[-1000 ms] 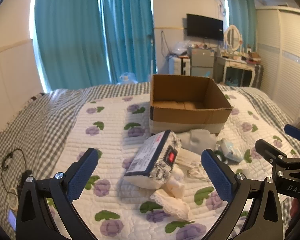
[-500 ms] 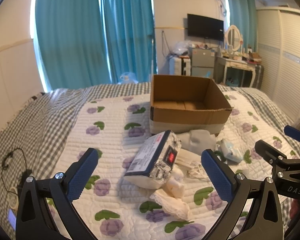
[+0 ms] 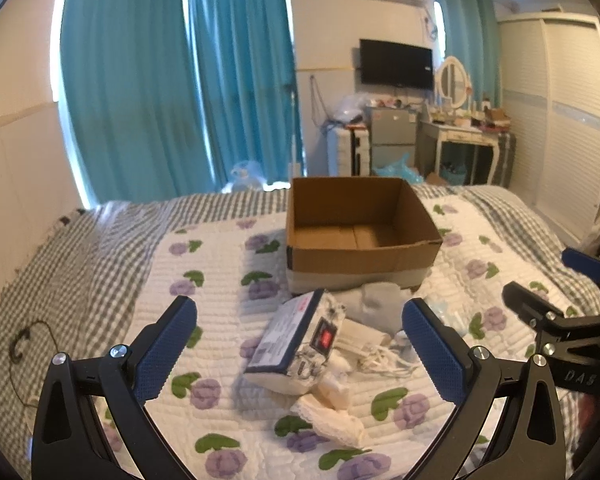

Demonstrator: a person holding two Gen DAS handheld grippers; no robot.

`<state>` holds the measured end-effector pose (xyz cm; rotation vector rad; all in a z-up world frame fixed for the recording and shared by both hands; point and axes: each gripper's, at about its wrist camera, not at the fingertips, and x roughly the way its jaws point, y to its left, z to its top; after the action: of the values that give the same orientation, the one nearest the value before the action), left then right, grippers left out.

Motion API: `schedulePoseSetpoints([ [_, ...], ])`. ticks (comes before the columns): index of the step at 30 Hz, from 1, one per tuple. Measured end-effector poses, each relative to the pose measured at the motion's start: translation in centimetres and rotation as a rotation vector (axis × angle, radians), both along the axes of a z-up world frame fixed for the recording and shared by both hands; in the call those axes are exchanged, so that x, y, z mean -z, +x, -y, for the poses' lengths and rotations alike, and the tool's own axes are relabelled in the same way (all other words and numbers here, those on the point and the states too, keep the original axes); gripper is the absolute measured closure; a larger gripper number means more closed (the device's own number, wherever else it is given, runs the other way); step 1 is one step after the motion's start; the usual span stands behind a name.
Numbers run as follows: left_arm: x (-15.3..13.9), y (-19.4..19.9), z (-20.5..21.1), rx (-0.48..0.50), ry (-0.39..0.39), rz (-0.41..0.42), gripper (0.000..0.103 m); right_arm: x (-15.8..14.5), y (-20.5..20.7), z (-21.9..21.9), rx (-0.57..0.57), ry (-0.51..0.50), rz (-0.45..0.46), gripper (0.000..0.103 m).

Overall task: Organize soft objects
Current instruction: 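Grasp the lace cloth with the left tool while the right tool grasps the white foam piece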

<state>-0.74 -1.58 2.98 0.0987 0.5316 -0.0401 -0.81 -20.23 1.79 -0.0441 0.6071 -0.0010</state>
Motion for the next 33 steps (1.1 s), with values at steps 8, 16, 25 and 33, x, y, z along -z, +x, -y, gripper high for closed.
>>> schedulePoseSetpoints([
  [8, 4.0, 2.2, -0.2, 0.001, -0.013, -0.141, 0.0, 3.2, 1.1, 2.5, 0.037, -0.029, -0.105, 0.0],
  [16, 10.5, 3.5, 0.9, 0.013, 0.003, -0.328, 0.001, 10.7, 3.3, 3.0, 0.024, -0.009, -0.343, 0.0],
  [25, 14.0, 5.1, 0.6, 0.011, -0.047, -0.485, 0.028, 15.7, 4.8, 3.6, 0.024, 0.054, -0.493, 0.031],
  [33, 14.4, 5.1, -0.2, 0.056, -0.128, -0.52, 0.068, 15.8, 4.5, 3.8, -0.009, 0.075, -0.522, 0.071],
])
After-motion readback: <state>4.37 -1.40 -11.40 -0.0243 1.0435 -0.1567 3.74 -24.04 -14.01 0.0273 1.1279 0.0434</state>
